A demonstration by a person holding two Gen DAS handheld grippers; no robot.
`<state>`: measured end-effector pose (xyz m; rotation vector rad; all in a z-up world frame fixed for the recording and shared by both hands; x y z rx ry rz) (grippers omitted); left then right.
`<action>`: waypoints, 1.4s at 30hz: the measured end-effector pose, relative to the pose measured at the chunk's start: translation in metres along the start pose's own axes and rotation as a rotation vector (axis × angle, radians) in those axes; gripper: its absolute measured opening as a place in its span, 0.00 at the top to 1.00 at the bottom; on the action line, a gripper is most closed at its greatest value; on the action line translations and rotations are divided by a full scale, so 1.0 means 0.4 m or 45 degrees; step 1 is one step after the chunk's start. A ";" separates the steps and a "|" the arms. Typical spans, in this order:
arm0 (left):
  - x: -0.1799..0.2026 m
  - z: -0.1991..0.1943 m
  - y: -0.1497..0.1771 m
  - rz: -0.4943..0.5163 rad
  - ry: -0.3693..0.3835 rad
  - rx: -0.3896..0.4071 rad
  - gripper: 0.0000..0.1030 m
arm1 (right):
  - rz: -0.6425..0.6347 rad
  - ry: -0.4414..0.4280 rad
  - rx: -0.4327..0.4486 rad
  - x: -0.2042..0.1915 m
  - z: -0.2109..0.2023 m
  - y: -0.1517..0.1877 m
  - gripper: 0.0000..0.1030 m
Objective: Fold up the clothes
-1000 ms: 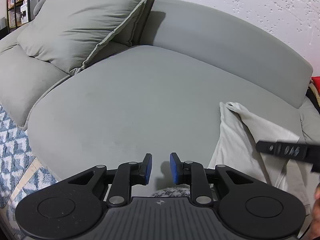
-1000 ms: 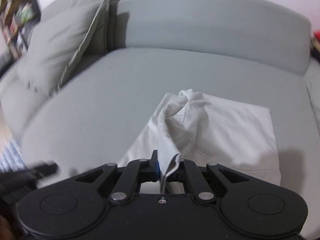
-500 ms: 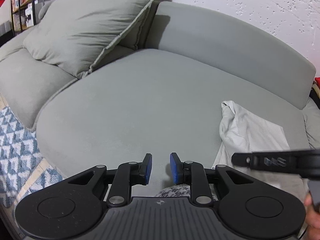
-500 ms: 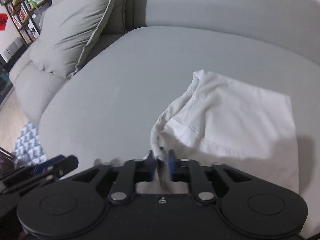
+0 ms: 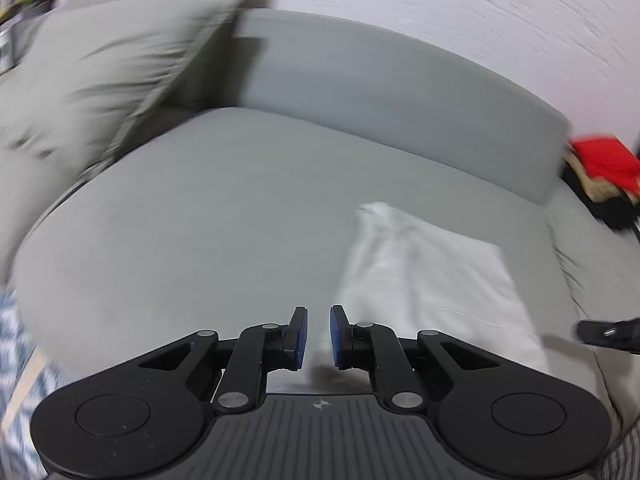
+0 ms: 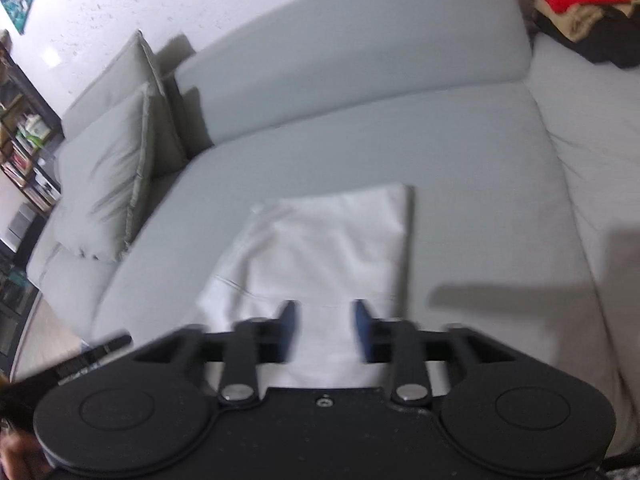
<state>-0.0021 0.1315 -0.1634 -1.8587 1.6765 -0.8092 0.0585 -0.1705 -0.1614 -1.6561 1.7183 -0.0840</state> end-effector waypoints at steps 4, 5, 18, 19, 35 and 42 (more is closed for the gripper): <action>0.086 0.086 -0.034 0.184 0.077 -0.040 0.89 | -0.168 0.000 -0.030 -0.027 0.055 0.037 0.81; 0.092 0.118 -0.033 0.210 0.050 -0.076 0.88 | -0.226 0.004 -0.035 -0.043 0.076 0.047 0.81; -0.023 0.110 0.028 0.246 -0.154 -0.251 0.85 | -0.391 0.059 -0.148 -0.017 0.003 0.145 0.81; -0.023 0.096 0.021 0.242 -0.134 -0.224 0.85 | -0.354 0.039 -0.142 -0.010 -0.010 0.132 0.80; 0.216 0.421 -0.098 0.373 0.247 -0.227 0.83 | 0.294 -0.395 -0.067 0.064 0.258 -0.091 0.90; 0.042 0.427 -0.119 -0.108 0.029 -0.170 0.88 | 0.383 -0.388 -0.019 0.184 0.352 -0.113 1.00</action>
Point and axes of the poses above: each gripper's, at about its wrist camera, not at the fingertips, and z roughly the way its jaws point, x to its right, y to its underside, the point moved 5 cm from there along z, roughly the way its jaws point, and after that the axes turned 5 degrees about z, right-handed, at the moved point
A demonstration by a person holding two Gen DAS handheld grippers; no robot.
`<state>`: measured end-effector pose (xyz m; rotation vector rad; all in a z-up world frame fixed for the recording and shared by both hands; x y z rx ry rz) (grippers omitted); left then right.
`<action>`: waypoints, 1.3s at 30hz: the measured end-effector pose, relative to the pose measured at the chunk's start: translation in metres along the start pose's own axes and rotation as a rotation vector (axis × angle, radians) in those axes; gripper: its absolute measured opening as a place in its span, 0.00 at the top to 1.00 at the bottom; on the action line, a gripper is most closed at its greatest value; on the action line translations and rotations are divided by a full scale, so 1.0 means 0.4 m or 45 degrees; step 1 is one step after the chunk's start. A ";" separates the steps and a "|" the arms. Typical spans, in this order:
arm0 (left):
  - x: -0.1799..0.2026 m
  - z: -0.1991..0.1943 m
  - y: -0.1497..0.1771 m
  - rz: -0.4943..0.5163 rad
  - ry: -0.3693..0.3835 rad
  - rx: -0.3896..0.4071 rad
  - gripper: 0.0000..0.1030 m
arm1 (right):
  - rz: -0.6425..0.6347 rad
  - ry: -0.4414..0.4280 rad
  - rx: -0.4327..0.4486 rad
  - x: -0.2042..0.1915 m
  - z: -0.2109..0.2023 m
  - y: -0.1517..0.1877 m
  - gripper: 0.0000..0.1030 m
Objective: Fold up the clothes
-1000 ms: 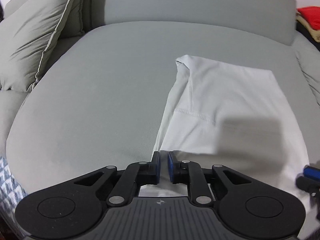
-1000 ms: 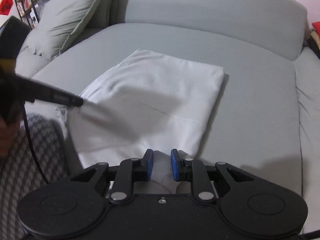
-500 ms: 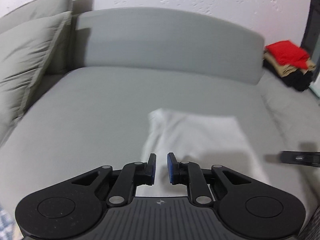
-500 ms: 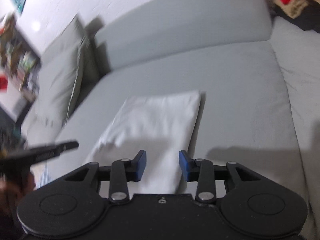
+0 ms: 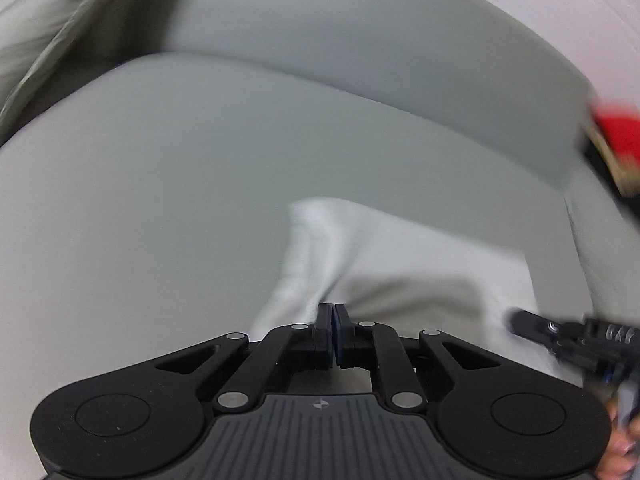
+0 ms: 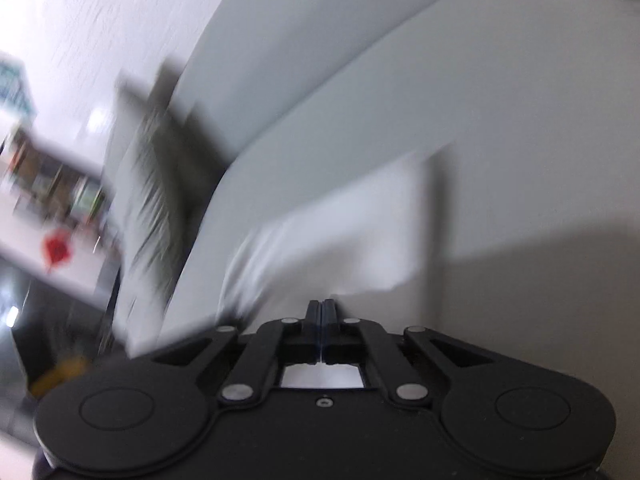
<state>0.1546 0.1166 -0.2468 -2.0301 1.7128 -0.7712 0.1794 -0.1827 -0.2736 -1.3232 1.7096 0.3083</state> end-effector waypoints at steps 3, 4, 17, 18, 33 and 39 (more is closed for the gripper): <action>-0.017 -0.059 -0.013 0.034 -0.142 0.094 0.93 | 0.153 0.081 0.194 0.074 -0.057 -0.054 0.97; -0.022 -0.079 -0.017 0.048 -0.190 0.126 0.93 | 0.159 0.118 0.244 0.082 -0.080 -0.062 0.94; 0.120 0.101 -0.080 0.219 -0.109 0.128 0.81 | 0.144 0.015 0.128 0.010 0.040 -0.063 0.92; 0.101 0.126 -0.072 0.198 -0.179 0.106 0.73 | 0.181 0.024 0.130 0.032 0.049 -0.064 1.00; 0.048 -0.233 0.035 0.084 -0.130 0.183 0.84 | 0.139 0.273 0.381 0.049 -0.274 -0.024 0.94; 0.079 -0.337 0.131 0.191 -0.047 0.163 0.84 | -0.083 0.274 0.231 -0.081 -0.312 0.094 0.92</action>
Point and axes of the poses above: each gripper's, at about its wrist camera, not at the fingertips, and z roughly the way its jaws point, x to its right, y to its underside, the point moved 5 cm from there along z, roughly the way its jaws point, and after that the axes turned 5 degrees about z, right-handed, at the moved point
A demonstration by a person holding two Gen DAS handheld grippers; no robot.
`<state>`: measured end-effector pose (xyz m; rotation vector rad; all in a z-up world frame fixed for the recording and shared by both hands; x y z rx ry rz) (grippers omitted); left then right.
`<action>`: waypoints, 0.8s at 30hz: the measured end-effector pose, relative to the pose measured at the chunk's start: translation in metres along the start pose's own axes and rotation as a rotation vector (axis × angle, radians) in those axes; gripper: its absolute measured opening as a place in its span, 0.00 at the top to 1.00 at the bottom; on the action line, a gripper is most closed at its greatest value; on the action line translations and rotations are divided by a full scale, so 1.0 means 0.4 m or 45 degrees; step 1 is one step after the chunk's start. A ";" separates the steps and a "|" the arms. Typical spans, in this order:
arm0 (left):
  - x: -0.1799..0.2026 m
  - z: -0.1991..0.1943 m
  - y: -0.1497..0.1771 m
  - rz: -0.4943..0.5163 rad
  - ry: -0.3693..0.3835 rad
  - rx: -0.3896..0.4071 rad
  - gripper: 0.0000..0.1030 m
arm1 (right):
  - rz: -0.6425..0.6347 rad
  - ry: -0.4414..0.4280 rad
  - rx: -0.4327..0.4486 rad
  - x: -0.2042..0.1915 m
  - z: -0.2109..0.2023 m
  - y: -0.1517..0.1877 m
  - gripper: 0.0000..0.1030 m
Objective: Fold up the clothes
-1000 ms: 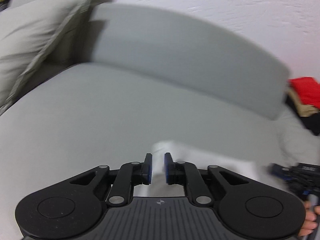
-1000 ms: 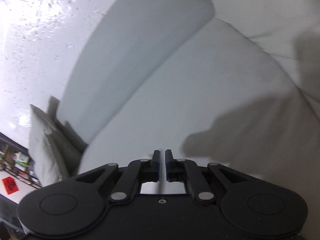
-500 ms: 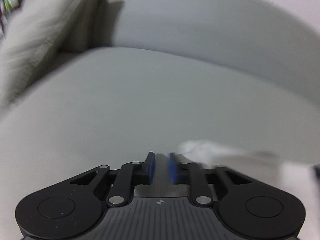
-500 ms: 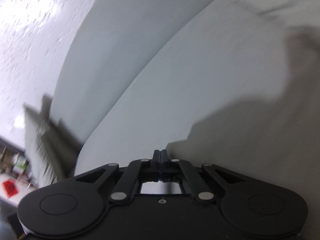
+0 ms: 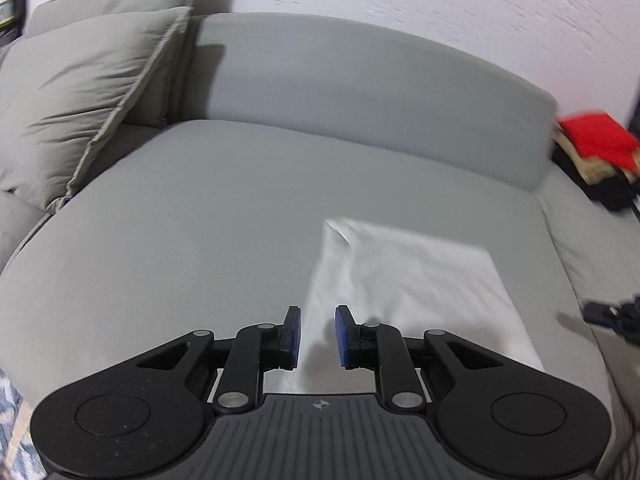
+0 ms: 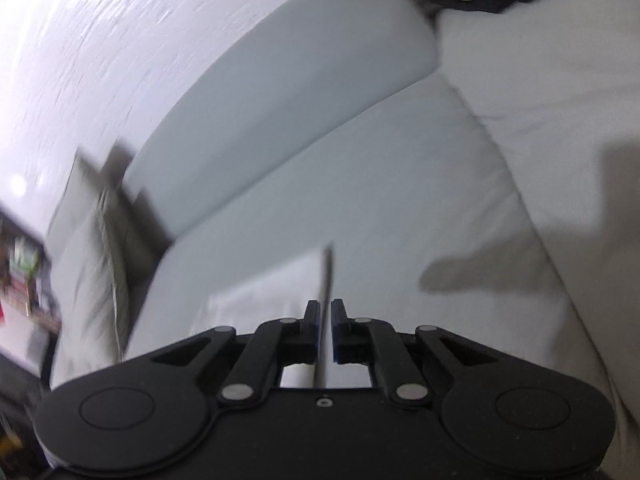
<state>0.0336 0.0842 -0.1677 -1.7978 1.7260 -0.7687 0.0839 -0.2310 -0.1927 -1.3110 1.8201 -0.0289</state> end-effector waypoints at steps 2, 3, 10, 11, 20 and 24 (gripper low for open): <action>0.017 -0.003 0.025 0.061 0.025 -0.019 0.84 | -0.113 0.006 -0.059 -0.038 -0.010 0.039 0.90; 0.024 -0.007 0.044 0.078 0.031 -0.036 0.84 | -0.185 0.021 -0.089 -0.058 -0.003 0.060 0.90; 0.105 0.109 0.089 0.296 -0.076 -0.187 0.82 | -0.514 0.165 -0.071 -0.147 0.091 0.120 0.90; 0.104 0.114 0.087 0.290 -0.089 -0.204 0.81 | -0.534 0.179 -0.078 -0.147 0.111 0.122 0.90; 0.023 0.017 0.123 0.281 -0.139 -0.217 0.79 | -0.551 0.247 -0.189 -0.041 -0.002 0.177 0.92; 0.003 -0.066 0.133 0.208 -0.084 -0.123 0.81 | -0.460 0.223 -0.188 -0.010 -0.099 0.168 0.90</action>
Point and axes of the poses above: each gripper's, at about its wrist camera, not at the fingertips, and z roughly the way its jaws point, x to its right, y to its underside, the point moved 5 cm from there along z, roughly the way its jaws point, and after that the axes turned 5 degrees about z, right-handed, at the moved point
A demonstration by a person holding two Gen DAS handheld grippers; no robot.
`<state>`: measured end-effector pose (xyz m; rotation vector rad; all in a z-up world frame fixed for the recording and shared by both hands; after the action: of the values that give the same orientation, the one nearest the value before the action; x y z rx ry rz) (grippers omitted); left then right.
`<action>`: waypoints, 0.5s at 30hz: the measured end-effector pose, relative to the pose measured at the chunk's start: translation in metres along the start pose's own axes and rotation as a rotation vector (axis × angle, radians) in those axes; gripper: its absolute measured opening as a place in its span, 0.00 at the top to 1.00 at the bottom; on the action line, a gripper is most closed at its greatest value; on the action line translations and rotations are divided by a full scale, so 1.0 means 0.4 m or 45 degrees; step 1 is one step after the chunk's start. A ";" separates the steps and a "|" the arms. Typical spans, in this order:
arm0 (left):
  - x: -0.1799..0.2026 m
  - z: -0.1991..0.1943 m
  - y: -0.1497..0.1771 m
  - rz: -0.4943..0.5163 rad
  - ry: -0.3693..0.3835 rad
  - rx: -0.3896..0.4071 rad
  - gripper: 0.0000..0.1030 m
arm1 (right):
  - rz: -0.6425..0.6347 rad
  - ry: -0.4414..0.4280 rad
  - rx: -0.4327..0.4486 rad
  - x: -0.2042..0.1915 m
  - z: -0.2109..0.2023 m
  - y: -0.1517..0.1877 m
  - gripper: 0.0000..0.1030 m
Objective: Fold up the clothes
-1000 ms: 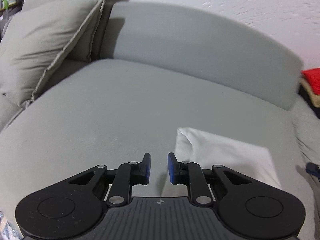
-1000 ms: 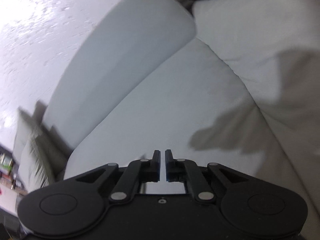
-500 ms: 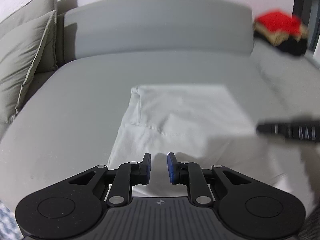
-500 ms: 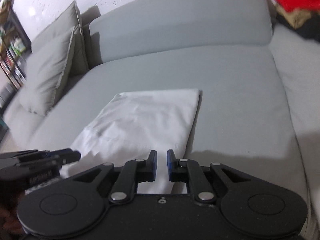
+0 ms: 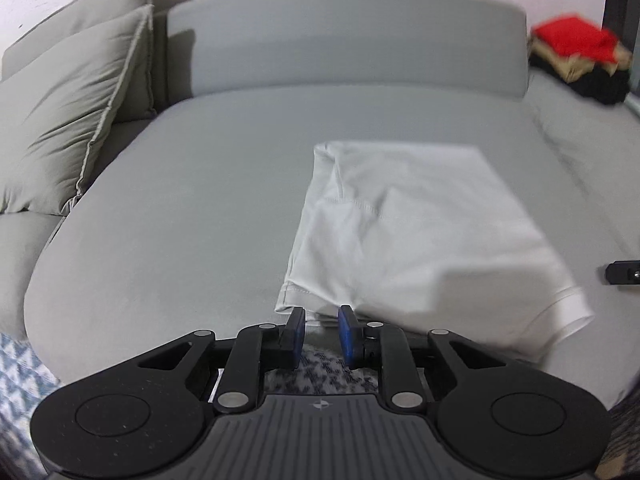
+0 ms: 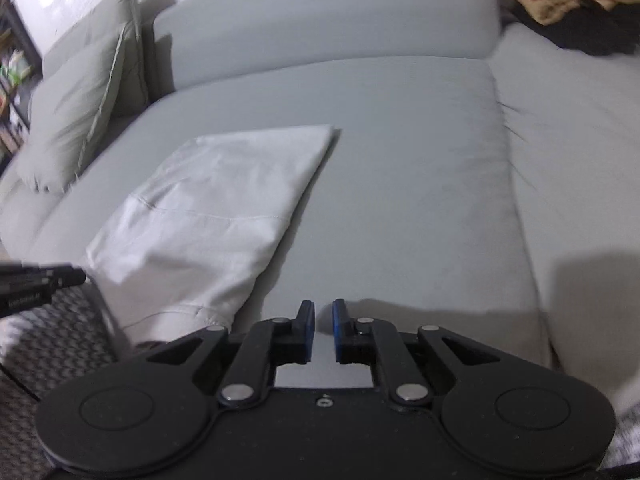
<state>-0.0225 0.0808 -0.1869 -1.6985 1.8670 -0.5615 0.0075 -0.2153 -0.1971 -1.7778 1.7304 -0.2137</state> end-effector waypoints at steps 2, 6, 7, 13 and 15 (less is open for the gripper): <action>0.013 -0.015 -0.014 -0.009 0.022 0.042 0.81 | 0.043 -0.041 0.025 -0.005 -0.021 -0.014 0.89; 0.090 -0.015 -0.051 0.030 0.100 0.070 0.81 | 0.060 -0.202 -0.008 -0.082 -0.008 -0.044 0.88; 0.117 -0.011 -0.058 0.060 0.115 0.080 0.81 | 0.047 -0.239 -0.019 -0.108 0.003 -0.046 0.88; 0.233 0.076 -0.014 0.179 0.163 -0.067 0.82 | -0.067 -0.228 -0.112 -0.196 0.111 -0.019 0.88; 0.242 0.071 0.008 0.209 0.153 -0.047 0.82 | -0.088 -0.198 -0.135 -0.185 0.122 0.005 0.94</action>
<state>-0.0116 -0.0134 -0.2218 -1.5458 2.0913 -0.5767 0.0228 -0.1295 -0.2133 -1.8800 1.5981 -0.0121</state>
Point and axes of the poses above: each gripper's, at about its wrist camera, not at the fingertips, and z roughly the way its jaws point, x to its right, y to its underside, the point moved 5 cm from there along z, roughly the way its jaws point, and after that the axes turned 5 degrees about z, right-handed, at the moved point
